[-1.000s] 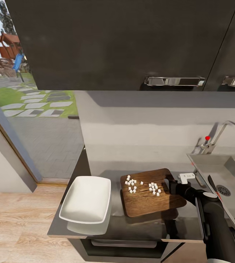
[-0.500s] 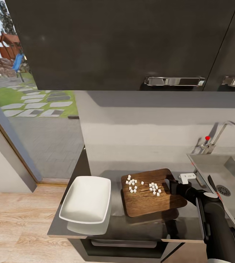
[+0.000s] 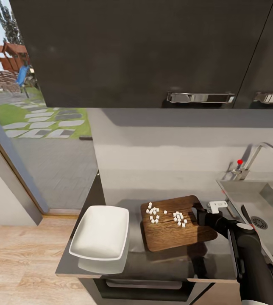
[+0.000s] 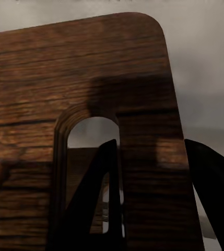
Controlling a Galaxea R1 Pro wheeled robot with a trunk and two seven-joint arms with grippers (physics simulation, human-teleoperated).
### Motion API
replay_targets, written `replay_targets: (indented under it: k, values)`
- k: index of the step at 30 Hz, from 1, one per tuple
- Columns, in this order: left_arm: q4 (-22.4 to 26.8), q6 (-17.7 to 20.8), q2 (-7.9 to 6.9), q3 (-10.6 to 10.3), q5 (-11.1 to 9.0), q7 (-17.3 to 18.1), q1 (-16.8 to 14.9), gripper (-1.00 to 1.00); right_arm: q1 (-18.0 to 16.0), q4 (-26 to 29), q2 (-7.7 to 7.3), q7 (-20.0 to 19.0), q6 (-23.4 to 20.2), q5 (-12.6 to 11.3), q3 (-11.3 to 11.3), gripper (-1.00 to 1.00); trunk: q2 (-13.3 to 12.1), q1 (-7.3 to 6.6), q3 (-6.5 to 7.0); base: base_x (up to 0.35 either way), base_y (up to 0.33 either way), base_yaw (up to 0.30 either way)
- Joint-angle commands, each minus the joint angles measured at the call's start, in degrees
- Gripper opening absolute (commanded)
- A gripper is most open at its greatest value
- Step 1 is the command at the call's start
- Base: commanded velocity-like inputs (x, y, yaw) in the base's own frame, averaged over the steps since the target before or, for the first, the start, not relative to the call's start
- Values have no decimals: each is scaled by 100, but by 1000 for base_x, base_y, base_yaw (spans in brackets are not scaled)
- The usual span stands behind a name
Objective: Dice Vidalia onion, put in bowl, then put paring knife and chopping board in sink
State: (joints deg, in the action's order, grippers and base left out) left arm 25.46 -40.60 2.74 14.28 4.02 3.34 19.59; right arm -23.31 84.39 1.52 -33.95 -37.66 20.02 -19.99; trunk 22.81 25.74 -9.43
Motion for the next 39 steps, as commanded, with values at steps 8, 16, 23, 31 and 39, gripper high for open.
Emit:
replay_targets:
  k: [8,16,23,31,39]
  values:
    - [12,-7,8,48,38,35,1,100,-7,7,6,-59,-14,55,-14,-100,11,4,53,0,0,0]
    - [12,-1,8,48,37,35,1,100,-7,7,6,-59,-8,55,-6,-100,11,4,59,12,0,0]
    - [14,0,8,48,40,35,1,100,-6,7,6,-59,-9,55,3,-100,11,4,59,263,0,0]
    - [12,0,8,48,42,35,1,100,-6,7,6,-59,-12,55,4,-100,11,4,59,171,0,0]
    - [12,0,8,48,40,35,1,100,-7,7,14,-59,-14,55,20,-100,11,4,59,-186,0,0]
